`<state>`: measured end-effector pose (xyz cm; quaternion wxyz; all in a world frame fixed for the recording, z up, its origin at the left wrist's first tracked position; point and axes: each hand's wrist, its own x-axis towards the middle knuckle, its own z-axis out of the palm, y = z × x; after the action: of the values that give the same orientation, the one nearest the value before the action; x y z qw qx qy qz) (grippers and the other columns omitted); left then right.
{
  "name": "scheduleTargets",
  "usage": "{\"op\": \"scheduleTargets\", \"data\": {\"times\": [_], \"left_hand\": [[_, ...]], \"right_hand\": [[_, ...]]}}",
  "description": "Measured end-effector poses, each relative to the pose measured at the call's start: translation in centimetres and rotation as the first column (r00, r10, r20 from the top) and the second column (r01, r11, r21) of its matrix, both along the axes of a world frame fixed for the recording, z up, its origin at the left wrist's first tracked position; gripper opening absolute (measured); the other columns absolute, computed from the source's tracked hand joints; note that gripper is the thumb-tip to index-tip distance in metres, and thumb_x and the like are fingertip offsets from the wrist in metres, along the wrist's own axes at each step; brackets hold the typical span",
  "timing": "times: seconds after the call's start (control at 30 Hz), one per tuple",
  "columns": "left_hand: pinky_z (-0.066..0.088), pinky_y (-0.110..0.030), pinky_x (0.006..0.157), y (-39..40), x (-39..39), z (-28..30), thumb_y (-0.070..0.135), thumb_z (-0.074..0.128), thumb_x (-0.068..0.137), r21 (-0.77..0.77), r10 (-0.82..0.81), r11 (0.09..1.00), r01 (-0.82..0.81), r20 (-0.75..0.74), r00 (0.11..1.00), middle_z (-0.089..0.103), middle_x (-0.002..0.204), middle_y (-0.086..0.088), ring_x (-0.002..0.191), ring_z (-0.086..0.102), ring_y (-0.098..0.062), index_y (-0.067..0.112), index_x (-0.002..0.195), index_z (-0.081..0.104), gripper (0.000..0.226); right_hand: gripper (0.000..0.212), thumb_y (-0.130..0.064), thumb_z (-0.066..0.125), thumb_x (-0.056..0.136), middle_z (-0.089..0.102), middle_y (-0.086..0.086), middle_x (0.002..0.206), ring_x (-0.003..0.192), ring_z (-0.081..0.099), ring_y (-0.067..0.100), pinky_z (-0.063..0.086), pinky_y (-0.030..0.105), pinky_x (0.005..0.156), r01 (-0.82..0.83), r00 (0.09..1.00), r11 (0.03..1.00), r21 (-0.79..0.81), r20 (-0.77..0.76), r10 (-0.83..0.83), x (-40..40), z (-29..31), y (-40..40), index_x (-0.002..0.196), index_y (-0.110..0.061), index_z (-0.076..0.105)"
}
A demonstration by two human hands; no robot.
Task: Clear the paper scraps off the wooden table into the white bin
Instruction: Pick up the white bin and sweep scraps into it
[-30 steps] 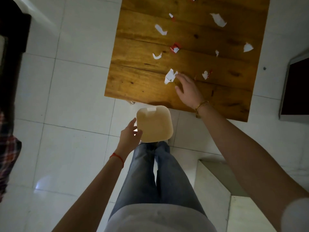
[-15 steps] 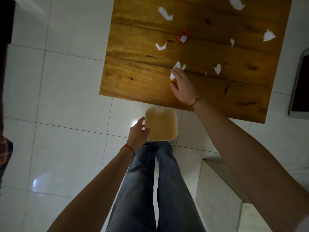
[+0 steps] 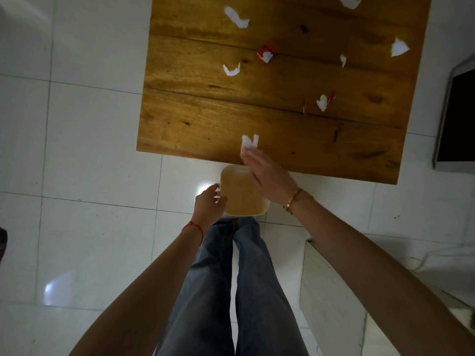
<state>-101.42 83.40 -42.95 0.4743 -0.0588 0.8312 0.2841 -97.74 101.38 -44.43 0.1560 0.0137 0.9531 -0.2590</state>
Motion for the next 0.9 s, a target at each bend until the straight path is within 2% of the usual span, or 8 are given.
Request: {"op": "scheduleTargets", "data": {"times": [0.1, 0.17, 0.23, 0.33, 0.4, 0.5, 0.67, 0.9], "left_hand": [[0.044, -0.038, 0.101, 0.4, 0.3, 0.0, 0.022, 0.049, 0.092, -0.022, -0.006, 1.0, 0.006, 0.007, 1.0, 0.057, 0.134, -0.011, 0.119, 0.058, -0.028, 0.01, 0.138, 0.043, 0.047], [0.042, -0.038, 0.102, 0.8, 0.5, 0.0, 0.024, 0.047, 0.093, -0.04, -0.026, 0.999, 0.027, 0.008, 1.0, 0.057, 0.134, -0.011, 0.12, 0.057, -0.028, 0.011, 0.138, 0.042, 0.048], [0.042, -0.039, 0.103, 1.2, 0.8, 0.0, 0.025, 0.047, 0.093, -0.04, -0.03, 0.999, 0.031, 0.012, 0.999, 0.057, 0.134, -0.011, 0.12, 0.057, -0.028, 0.011, 0.139, 0.042, 0.048], [0.042, -0.039, 0.103, 1.7, 1.4, -0.1, 0.023, 0.047, 0.092, -0.046, -0.04, 0.998, 0.041, 0.008, 0.999, 0.057, 0.134, -0.011, 0.12, 0.057, -0.028, 0.011, 0.139, 0.042, 0.049], [0.041, -0.039, 0.104, 2.0, 1.6, -0.1, 0.023, 0.046, 0.092, -0.049, -0.056, 0.997, 0.056, -0.003, 0.998, 0.057, 0.134, -0.011, 0.12, 0.057, -0.028, 0.011, 0.139, 0.042, 0.048], [0.042, -0.039, 0.103, 2.6, 1.9, -0.2, 0.023, 0.047, 0.092, -0.047, -0.042, 0.998, 0.042, -0.008, 0.999, 0.057, 0.134, -0.011, 0.12, 0.057, -0.028, 0.011, 0.139, 0.042, 0.048], [0.043, -0.038, 0.102, 3.4, 2.3, -0.1, 0.022, 0.047, 0.092, -0.06, -0.021, 0.998, 0.02, -0.014, 1.0, 0.057, 0.134, -0.011, 0.12, 0.057, -0.028, 0.012, 0.138, 0.043, 0.047], [0.044, -0.041, 0.101, 3.6, 2.6, 0.1, 0.023, 0.049, 0.092, -0.068, 0.007, 0.998, -0.007, 0.0, 1.0, 0.059, 0.132, -0.011, 0.118, 0.058, -0.028, 0.012, 0.137, 0.044, 0.047]], "right_hand": [[0.04, -0.012, 0.046, 0.095, 0.05, 0.009, 0.14, 0.13, 0.044, 0.023, 0.034, 0.034, 0.11, -0.059, 0.998, 0.997, -0.057, -0.029, 0.057, 2.8, 0.6, -0.4, 0.135, -0.01, 0.047], [0.038, -0.016, 0.041, 0.096, 0.054, 0.009, 0.134, 0.126, 0.048, 0.022, 0.04, 0.037, 0.107, -0.019, 0.999, 0.996, -0.088, -0.047, 0.015, 3.6, 0.8, 0.5, 0.131, -0.01, 0.052], [0.038, -0.016, 0.04, 0.096, 0.051, 0.007, 0.136, 0.128, 0.044, 0.019, 0.039, 0.036, 0.107, 0.095, 0.992, 0.993, -0.073, -0.071, -0.1, 3.2, 0.8, 2.2, 0.132, -0.011, 0.05], [0.041, -0.016, 0.038, 0.098, 0.043, 0.006, 0.143, 0.134, 0.036, 0.017, 0.029, 0.026, 0.11, 0.343, 0.931, 0.939, -0.022, -0.128, -0.343, 1.2, 0.9, 6.0, 0.138, -0.013, 0.042], [0.045, -0.018, 0.037, 0.098, 0.035, 0.009, 0.149, 0.139, 0.028, 0.02, 0.026, 0.03, 0.113, 0.468, 0.874, 0.884, 0.006, -0.147, -0.463, -0.2, 1.1, 8.9, 0.142, -0.011, 0.036], [0.053, -0.021, 0.039, 0.098, 0.019, 0.012, 0.157, 0.145, 0.013, 0.025, 0.02, 0.039, 0.118, 0.541, 0.841, 0.836, 0.087, -0.081, -0.536, -1.7, 0.7, 12.6, 0.147, -0.007, 0.024], [0.061, -0.025, 0.041, 0.098, 0.004, 0.011, 0.16, 0.147, 0.003, 0.024, 0.014, 0.038, 0.119, 0.469, 0.877, 0.881, 0.06, 0.087, -0.473, -2.5, -0.3, 14.1, 0.15, -0.01, 0.013], [0.057, -0.029, 0.038, 0.099, 0.013, 0.005, 0.159, 0.147, 0.005, 0.019, 0.017, 0.042, 0.119, 0.227, 0.97, 0.974, -0.001, 0.09, -0.226, -0.4, -1.3, 9.0, 0.15, -0.011, 0.019]]}}
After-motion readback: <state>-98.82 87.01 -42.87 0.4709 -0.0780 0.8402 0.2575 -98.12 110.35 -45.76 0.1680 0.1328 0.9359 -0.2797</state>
